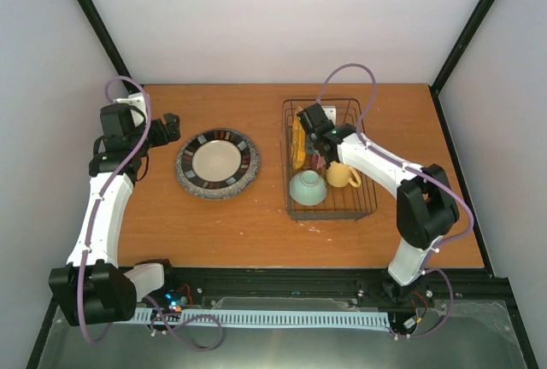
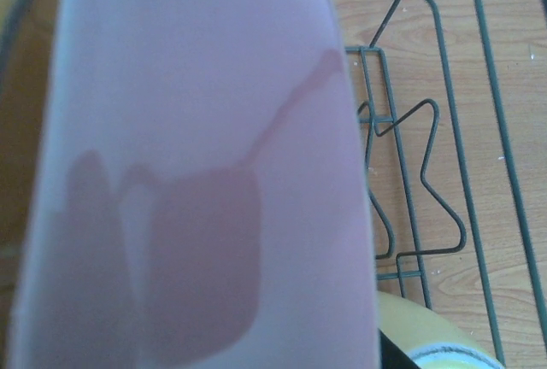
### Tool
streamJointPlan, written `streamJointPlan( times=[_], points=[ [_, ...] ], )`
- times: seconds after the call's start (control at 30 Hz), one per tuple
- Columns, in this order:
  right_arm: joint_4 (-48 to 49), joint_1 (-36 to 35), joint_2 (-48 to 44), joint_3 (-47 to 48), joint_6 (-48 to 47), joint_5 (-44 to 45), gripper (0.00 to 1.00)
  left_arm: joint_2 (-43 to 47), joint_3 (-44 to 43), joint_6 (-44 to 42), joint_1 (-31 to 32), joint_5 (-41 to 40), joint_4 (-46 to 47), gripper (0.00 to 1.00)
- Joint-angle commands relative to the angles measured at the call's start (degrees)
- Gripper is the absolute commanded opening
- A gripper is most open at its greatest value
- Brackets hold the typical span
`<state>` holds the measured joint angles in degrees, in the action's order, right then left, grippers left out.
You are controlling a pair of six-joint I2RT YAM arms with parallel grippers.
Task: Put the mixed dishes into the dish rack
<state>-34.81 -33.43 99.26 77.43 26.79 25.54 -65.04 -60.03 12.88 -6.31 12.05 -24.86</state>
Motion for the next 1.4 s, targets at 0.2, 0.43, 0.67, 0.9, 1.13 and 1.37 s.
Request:
streamJointPlan(
  times=[0.2, 0.43, 0.67, 0.9, 1.13, 1.37],
  points=[
    [-1.2, -0.2, 0.3, 1.8, 1.1, 0.9, 0.43, -0.1, 0.1, -0.3, 0.2, 0.1, -0.1, 1.0],
    [-0.5, -0.2, -3.7, 1.1, 1.1, 2.5, 0.53, -2.7, 0.8, 2.2, 0.2, 3.5, -0.7, 1.0],
    [0.3, -0.2, -12.0, 0.7, 0.1, 3.0, 0.58, -6.1, 1.4, 4.5, -1.7, 11.5, -0.8, 1.0],
    [0.1, -0.2, -21.3, 1.3, -1.7, 5.1, 0.64, -12.9, 1.8, 4.2, -3.9, 14.3, -4.3, 1.0],
    [0.4, -0.1, -26.2, 1.1, -3.4, 3.6, 0.5, -20.9, 5.2, 3.3, -4.1, 14.9, -4.6, 0.94],
    [1.5, 0.0, -28.5, -1.7, -3.9, 2.3, 0.49, -24.8, 7.2, 2.5, -4.1, 14.9, -3.8, 0.88]
  ],
)
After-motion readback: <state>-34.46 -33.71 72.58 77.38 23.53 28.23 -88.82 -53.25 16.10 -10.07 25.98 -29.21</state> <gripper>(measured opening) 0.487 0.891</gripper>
